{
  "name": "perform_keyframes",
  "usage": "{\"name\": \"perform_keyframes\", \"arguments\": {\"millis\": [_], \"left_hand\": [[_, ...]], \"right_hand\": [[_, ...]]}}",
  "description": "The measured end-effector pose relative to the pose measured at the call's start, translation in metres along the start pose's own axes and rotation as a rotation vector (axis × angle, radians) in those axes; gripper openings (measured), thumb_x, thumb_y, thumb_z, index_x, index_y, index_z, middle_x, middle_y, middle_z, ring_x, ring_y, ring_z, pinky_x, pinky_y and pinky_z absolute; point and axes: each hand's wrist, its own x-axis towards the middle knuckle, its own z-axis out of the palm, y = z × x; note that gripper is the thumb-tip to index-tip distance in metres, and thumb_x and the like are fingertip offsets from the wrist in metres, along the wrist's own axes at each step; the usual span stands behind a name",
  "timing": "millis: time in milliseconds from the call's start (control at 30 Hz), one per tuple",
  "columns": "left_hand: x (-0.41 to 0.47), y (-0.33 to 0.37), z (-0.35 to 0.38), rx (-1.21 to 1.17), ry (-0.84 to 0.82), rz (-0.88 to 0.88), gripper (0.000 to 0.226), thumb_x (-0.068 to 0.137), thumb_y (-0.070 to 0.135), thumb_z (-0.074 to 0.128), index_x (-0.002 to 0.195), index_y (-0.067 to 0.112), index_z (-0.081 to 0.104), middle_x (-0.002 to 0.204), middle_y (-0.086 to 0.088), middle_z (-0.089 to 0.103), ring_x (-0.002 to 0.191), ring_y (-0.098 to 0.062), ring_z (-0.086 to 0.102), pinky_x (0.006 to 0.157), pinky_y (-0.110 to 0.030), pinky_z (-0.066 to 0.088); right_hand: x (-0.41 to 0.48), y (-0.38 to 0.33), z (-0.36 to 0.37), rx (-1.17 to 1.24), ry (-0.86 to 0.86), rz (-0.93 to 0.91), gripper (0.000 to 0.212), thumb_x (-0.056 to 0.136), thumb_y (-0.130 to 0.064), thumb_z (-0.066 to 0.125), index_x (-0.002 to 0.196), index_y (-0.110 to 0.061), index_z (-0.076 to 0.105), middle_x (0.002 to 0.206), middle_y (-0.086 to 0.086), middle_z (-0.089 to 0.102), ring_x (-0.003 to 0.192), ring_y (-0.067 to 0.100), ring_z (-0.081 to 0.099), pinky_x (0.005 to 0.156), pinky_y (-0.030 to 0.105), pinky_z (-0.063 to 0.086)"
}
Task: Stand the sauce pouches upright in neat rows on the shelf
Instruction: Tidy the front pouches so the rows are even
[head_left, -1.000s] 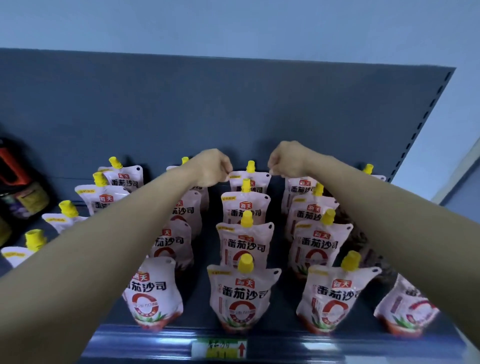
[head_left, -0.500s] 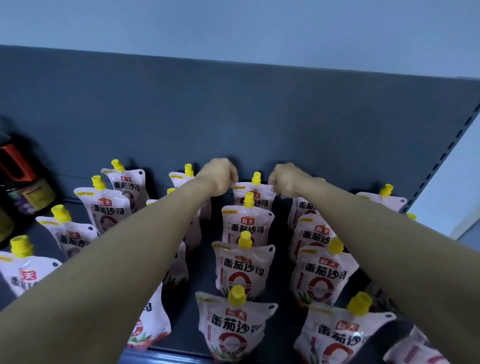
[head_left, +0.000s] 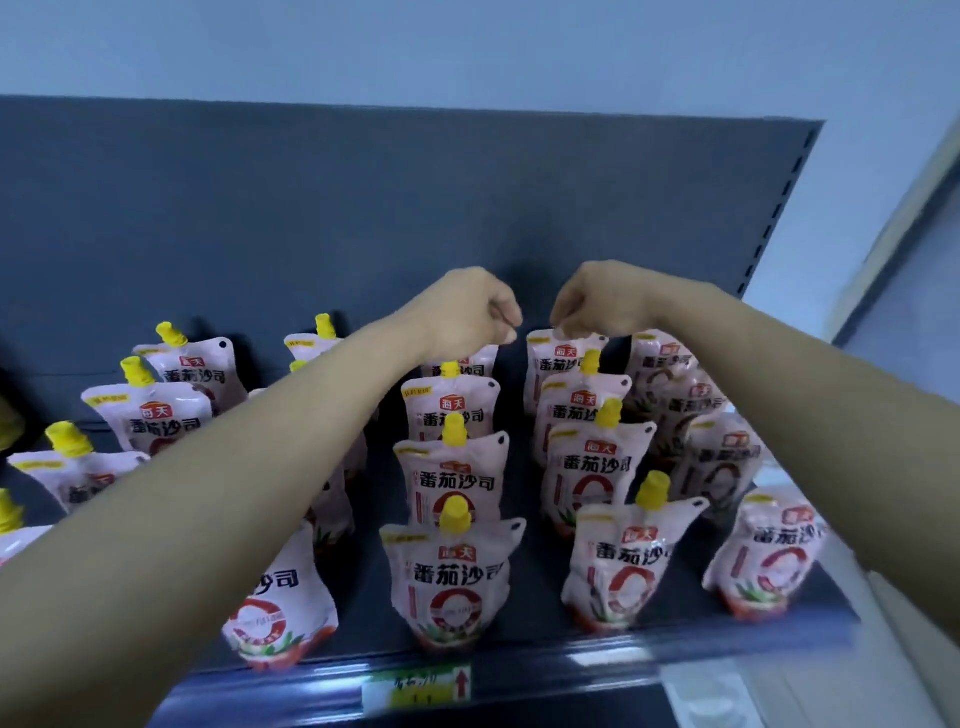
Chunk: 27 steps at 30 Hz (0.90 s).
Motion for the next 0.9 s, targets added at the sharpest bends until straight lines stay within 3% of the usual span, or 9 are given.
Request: {"name": "perform_keyframes", "arguments": {"millis": [233,333,400,467,533,633,700,767,900], "left_hand": [[-0.03,0.052,0.026,0.099,-0.358,0.215,0.021,0.081,0.023,0.068,0.1,0.015,0.071,0.096,0.002,0.071,0.092,-0.013,0.064,0.084,-0.026,0.048],[-0.044,0.061,0.037,0.115,-0.496,0.226,0.025,0.079,0.029,0.07,0.102,0.018,0.07,0.097,0.003,0.07,0.093,-0.011,0.063,0.08,-0.019,0.045],[-0.052,0.064,0.048,0.143,-0.549,0.215,0.029,0.078,0.029,0.071,0.104,0.017,0.068,0.097,0.005,0.069,0.094,-0.012,0.062,0.082,-0.022,0.046],[-0.057,0.066,0.061,0.182,-0.564,0.202,0.029,0.079,0.025,0.07,0.106,0.014,0.068,0.099,0.003,0.069,0.093,-0.013,0.062,0.083,-0.027,0.048],[-0.061,0.067,0.073,0.203,-0.553,0.174,0.025,0.081,0.019,0.068,0.104,0.012,0.068,0.09,0.004,0.068,0.088,-0.014,0.062,0.08,-0.027,0.049],[-0.062,0.067,0.082,0.21,-0.508,0.128,0.009,0.081,0.01,0.065,0.088,0.011,0.069,0.062,0.015,0.059,0.063,-0.005,0.057,0.057,-0.017,0.045],[-0.062,0.069,0.082,0.207,-0.504,0.092,0.005,0.081,0.009,0.064,0.084,0.008,0.068,0.058,0.013,0.058,0.056,-0.003,0.056,0.049,-0.011,0.042],[-0.063,0.071,0.079,0.176,-0.52,0.051,0.012,0.084,0.012,0.062,0.09,0.006,0.07,0.062,0.009,0.062,0.059,-0.007,0.06,0.05,-0.006,0.043],[-0.061,0.067,0.06,0.048,-0.431,-0.046,0.016,0.092,0.019,0.054,0.093,0.011,0.068,0.084,-0.003,0.07,0.078,-0.018,0.067,0.075,-0.028,0.053]], "right_hand": [[-0.086,0.021,0.007,0.063,-0.142,0.185,0.022,0.081,-0.008,0.064,0.101,-0.011,0.074,0.089,0.005,0.074,0.073,0.016,0.061,0.07,0.027,0.047],[-0.112,0.025,0.015,0.147,-0.305,0.231,0.024,0.081,0.0,0.062,0.103,-0.005,0.071,0.092,0.013,0.07,0.08,0.012,0.061,0.077,0.028,0.055],[-0.122,0.024,0.024,0.161,-0.408,0.224,0.016,0.082,-0.004,0.064,0.091,-0.015,0.072,0.084,-0.002,0.067,0.081,0.012,0.066,0.068,0.02,0.057],[-0.124,0.022,0.036,0.088,-0.438,0.201,0.02,0.083,-0.013,0.068,0.067,-0.023,0.062,0.067,-0.008,0.058,0.065,0.011,0.06,0.053,0.016,0.049],[-0.123,0.023,0.048,0.01,-0.404,0.171,0.029,0.084,-0.02,0.068,0.059,-0.022,0.056,0.061,-0.007,0.052,0.062,0.014,0.056,0.056,0.02,0.045],[-0.123,0.03,0.057,0.02,-0.355,0.117,0.036,0.085,-0.022,0.068,0.054,-0.02,0.053,0.055,-0.006,0.05,0.053,0.012,0.053,0.053,0.021,0.041],[-0.123,0.032,0.055,0.043,-0.371,0.077,0.03,0.086,-0.022,0.068,0.059,-0.018,0.058,0.057,-0.006,0.052,0.053,0.011,0.053,0.051,0.02,0.041],[-0.124,0.036,0.047,0.101,-0.404,0.052,0.016,0.087,-0.023,0.067,0.074,-0.014,0.067,0.067,-0.005,0.059,0.058,0.009,0.057,0.051,0.015,0.044],[-0.114,0.05,0.025,0.201,-0.29,0.027,0.026,0.091,-0.014,0.061,0.114,-0.007,0.069,0.099,0.006,0.071,0.072,0.007,0.064,0.065,0.016,0.051]]}}
